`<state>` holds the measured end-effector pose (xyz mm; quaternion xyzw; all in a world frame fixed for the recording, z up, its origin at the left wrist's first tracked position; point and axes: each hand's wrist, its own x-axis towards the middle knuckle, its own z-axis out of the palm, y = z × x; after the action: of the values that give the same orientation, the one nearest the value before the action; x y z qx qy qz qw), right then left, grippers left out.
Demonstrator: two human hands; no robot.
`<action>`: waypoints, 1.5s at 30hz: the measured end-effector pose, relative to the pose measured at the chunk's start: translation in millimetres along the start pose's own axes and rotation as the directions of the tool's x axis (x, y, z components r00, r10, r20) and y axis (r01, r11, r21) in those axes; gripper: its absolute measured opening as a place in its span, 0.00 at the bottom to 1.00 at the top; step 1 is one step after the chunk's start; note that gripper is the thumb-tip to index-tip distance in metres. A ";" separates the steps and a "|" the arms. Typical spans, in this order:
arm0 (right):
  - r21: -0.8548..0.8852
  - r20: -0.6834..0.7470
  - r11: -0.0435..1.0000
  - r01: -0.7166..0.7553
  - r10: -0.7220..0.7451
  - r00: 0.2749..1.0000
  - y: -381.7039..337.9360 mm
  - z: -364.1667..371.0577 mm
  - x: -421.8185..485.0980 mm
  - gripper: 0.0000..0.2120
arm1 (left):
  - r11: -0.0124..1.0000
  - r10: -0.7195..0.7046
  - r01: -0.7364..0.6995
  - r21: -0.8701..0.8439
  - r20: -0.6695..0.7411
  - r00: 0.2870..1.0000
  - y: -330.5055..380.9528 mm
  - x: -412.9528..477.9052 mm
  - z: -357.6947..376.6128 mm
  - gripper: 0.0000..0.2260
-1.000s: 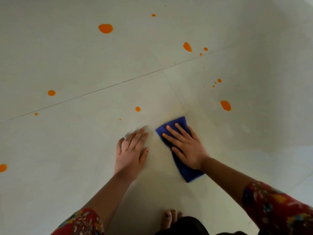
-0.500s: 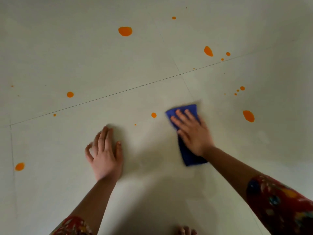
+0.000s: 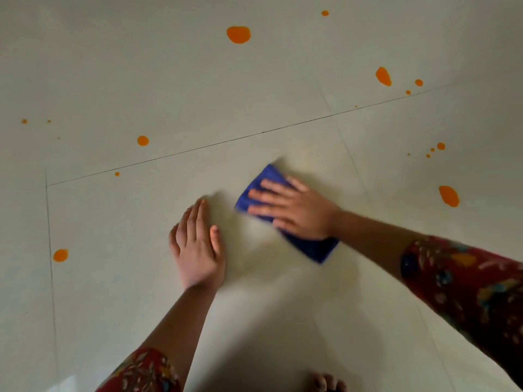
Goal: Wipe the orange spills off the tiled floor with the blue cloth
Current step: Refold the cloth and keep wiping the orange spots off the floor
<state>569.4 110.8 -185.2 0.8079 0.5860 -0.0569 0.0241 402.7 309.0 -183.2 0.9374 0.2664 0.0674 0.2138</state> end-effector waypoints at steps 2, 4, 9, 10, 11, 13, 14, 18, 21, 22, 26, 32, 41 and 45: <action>0.079 -0.006 0.918 -0.388 0.390 0.921 36.8 -7.1 8.2 0.24 | 1.000 0.006 -0.007 0.019 0.015 1.000 1.5 -0.8 0.2 0.25; 0.188 0.006 0.747 -0.638 0.649 0.761 39.5 -16.7 28.0 0.24 | 1.000 -0.002 0.002 0.029 0.018 1.000 2.8 0.5 0.4 0.25; 0.131 -0.093 0.982 -0.137 0.150 0.984 -63.0 -0.6 16.0 0.25 | 0.999 -0.006 0.005 0.041 0.020 1.000 2.7 -0.2 -2.0 0.25; 0.127 -0.079 0.992 -0.025 0.035 0.996 -76.4 5.3 -4.6 0.25 | 0.999 -0.003 0.002 0.038 0.028 1.000 2.3 -0.2 -2.0 0.25; 0.137 -0.050 0.990 0.046 -0.039 0.998 -79.2 8.7 -25.9 0.24 | 0.999 -0.002 0.001 0.034 0.038 0.999 2.1 -0.6 -2.3 0.25; 0.128 -0.021 0.989 0.076 -0.074 0.997 -50.7 10.9 -57.1 0.24 | 1.000 -0.005 0.004 0.025 0.034 0.999 2.0 -0.1 -3.1 0.26; 0.110 -0.009 0.994 -0.007 0.008 1.000 -30.2 11.4 -68.3 0.24 | 1.000 -0.005 0.004 0.020 0.034 0.999 2.9 -0.7 -3.0 0.26; 0.169 -0.038 0.715 -0.678 0.692 0.721 23.9 -2.1 -56.8 0.25 | 1.000 -0.011 0.012 -0.025 0.053 0.999 16.4 1.1 -3.5 0.28; 0.222 -0.045 0.654 -0.724 0.748 0.662 -11.3 2.3 -40.4 0.26 | 0.993 0.112 -0.107 -0.043 0.126 0.986 45.4 6.6 0.9 0.28; 0.201 -0.060 0.743 -0.638 0.660 0.749 -27.7 8.3 -50.1 0.26 | 0.987 0.161 -0.156 -0.049 0.153 0.975 57.6 10.8 4.1 0.28; 0.174 -0.002 0.886 -0.430 0.437 0.900 -41.5 19.5 -130.7 0.26 | 0.961 0.275 -0.271 -0.054 0.243 0.930 79.3 25.6 17.3 0.27; 0.216 0.075 0.369 -0.904 0.917 0.392 36.0 4.7 -140.1 0.28 | 0.906 0.348 -0.403 0.127 0.314 0.883 77.1 23.1 41.2 0.29; 0.231 0.025 0.803 -0.549 0.560 0.828 -41.1 16.1 -182.0 0.25 | 0.903 0.364 -0.411 0.124 0.287 0.886 74.6 24.2 46.1 0.29; 0.267 0.064 0.468 -0.842 0.864 0.500 0.3 8.6 -167.0 0.25 | 0.904 0.368 -0.411 0.120 0.274 0.889 73.6 23.5 47.0 0.29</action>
<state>518.0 -47.9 -173.7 0.9890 0.0923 -0.0822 -0.0816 468.6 247.8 -193.0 0.9879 0.0487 -0.0305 0.1439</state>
